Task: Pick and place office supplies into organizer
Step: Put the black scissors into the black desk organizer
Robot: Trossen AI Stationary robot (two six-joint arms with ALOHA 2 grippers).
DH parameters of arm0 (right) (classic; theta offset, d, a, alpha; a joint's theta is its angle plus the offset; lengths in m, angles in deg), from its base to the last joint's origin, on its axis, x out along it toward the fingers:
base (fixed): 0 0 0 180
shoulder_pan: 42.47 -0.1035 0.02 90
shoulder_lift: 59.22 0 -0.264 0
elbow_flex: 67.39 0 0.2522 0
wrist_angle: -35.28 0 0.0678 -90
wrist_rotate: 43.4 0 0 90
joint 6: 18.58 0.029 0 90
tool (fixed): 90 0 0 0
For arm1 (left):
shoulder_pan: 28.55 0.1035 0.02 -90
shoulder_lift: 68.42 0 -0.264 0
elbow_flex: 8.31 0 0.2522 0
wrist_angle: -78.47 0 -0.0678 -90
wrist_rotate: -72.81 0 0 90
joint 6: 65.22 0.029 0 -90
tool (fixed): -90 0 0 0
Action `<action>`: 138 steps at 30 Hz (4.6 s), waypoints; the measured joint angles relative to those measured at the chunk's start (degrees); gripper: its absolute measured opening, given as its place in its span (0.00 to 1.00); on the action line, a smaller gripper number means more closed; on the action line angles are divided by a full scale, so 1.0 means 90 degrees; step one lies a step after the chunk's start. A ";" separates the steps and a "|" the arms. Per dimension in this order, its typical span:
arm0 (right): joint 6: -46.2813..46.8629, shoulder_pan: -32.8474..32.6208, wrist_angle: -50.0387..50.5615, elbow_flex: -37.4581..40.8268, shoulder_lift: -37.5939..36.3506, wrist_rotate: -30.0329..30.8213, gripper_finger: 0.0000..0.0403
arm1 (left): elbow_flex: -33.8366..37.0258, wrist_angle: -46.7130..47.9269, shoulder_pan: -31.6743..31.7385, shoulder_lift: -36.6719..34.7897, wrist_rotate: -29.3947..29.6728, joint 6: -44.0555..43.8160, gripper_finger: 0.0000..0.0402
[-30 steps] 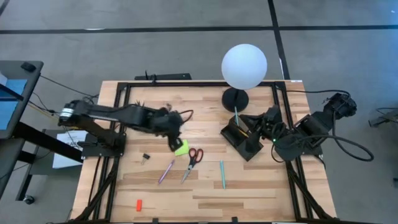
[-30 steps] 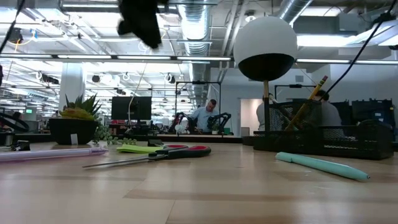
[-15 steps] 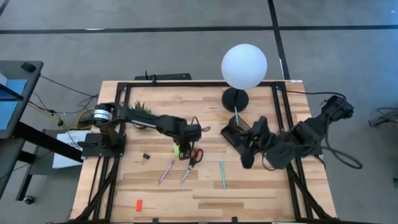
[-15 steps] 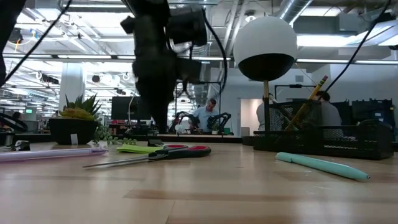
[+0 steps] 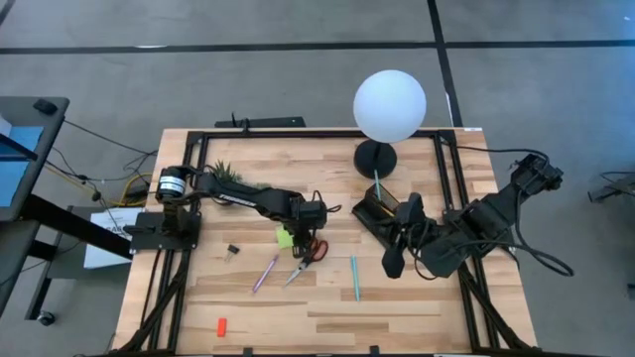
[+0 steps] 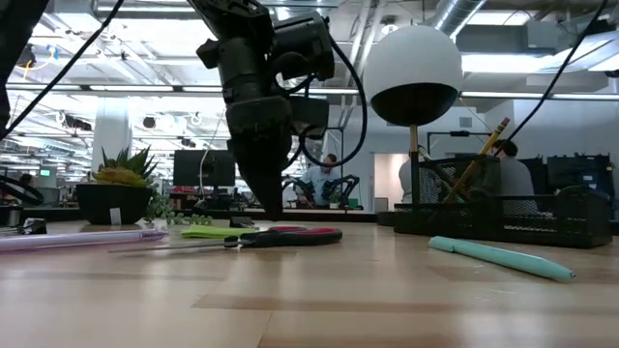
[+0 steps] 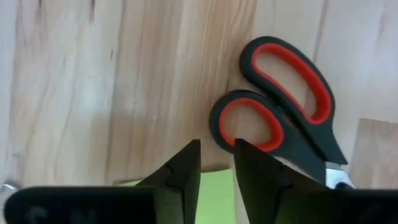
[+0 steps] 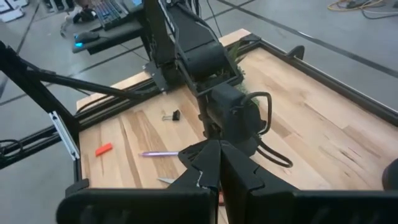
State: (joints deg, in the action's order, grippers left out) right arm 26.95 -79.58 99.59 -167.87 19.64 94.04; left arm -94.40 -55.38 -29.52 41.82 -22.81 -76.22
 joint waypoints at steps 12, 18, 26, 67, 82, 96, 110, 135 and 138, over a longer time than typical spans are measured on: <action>-0.0047 0.0019 0.0044 0.0000 0.0001 0.0019 0.00 | 0.0000 -0.0463 -0.0005 0.0046 -0.0015 0.0022 0.23; -0.0054 0.0019 0.0044 0.0000 0.0001 0.0022 0.00 | 0.0000 -0.0554 0.0000 0.0046 0.0145 0.0031 0.23; -0.0055 0.0019 0.0044 0.0000 0.0001 0.0019 0.00 | 0.0006 -0.0549 -0.0078 0.0046 0.0194 0.0031 0.23; -0.0115 -0.0093 -0.0007 0.0000 -0.0150 0.0455 0.00 | -0.0964 -0.1043 -0.0142 0.0070 0.2100 -0.0003 0.02; -0.0466 -0.1206 0.0072 -0.0002 -0.0431 0.2191 0.00 | -0.3570 -0.4355 0.0226 0.0069 0.4843 0.4262 0.02; -0.1500 -0.2297 0.0146 -0.0002 -0.0448 0.4322 0.00 | -0.3546 -0.6123 0.0667 0.1781 0.5155 0.5698 0.01; -0.1618 -0.2899 0.0330 -0.0002 -0.0814 0.4592 0.00 | -0.3558 -0.5737 0.0458 0.1928 0.5116 0.4832 0.01; -0.1618 -0.3472 0.0386 -0.0002 -0.0822 0.4551 0.00 | -0.3531 -0.5143 -0.0134 0.2441 0.4855 0.4823 0.10; -0.1616 -0.3519 0.0386 -0.0002 -0.0820 0.4551 0.00 | -0.3536 -0.5035 -0.0141 0.2441 0.5073 0.4778 0.10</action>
State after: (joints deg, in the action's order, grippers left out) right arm 12.40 -111.25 103.06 -167.89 12.27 134.99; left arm -126.23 -100.70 -30.79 63.78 22.85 -33.22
